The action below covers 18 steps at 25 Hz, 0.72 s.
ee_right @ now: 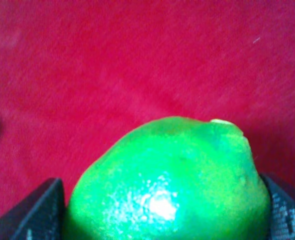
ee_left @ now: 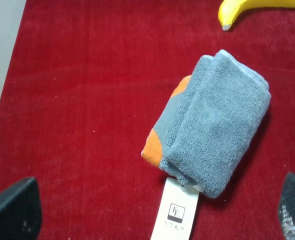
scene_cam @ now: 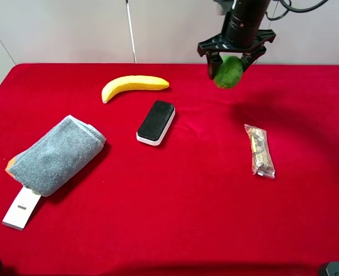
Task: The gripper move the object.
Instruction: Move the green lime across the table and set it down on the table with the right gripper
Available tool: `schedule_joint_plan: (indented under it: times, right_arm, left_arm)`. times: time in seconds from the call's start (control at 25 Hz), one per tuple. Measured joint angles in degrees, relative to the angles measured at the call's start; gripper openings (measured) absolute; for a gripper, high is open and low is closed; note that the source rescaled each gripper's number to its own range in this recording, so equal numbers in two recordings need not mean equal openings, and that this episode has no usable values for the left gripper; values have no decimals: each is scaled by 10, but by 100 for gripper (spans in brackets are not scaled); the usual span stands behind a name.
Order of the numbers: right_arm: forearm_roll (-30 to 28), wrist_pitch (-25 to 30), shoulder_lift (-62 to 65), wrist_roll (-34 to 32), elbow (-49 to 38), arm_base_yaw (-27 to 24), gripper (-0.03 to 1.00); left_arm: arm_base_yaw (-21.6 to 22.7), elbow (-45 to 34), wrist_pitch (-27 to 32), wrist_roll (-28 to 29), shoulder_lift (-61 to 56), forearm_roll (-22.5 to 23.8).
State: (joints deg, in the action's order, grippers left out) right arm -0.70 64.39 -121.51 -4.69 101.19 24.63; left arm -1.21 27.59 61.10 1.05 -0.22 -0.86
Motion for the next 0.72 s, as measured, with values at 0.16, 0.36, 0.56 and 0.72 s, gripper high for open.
schedule_joint_plan:
  times: [0.16, 0.36, 0.56, 0.72]
  right_arm:
    - [0, 19, 13, 15, 0, 38, 0]
    - [11, 49, 19, 39, 0, 85, 0]
    - [14, 52, 23, 53, -2, 134, 0]
    - [16, 51, 46, 59, -30, 169, 0]
  left_arm:
    - [0, 0, 0, 0, 0, 0]
    - [0, 0, 0, 0, 0, 0]
    - [0, 0, 0, 0, 0, 0]
    - [0, 0, 0, 0, 0, 0]
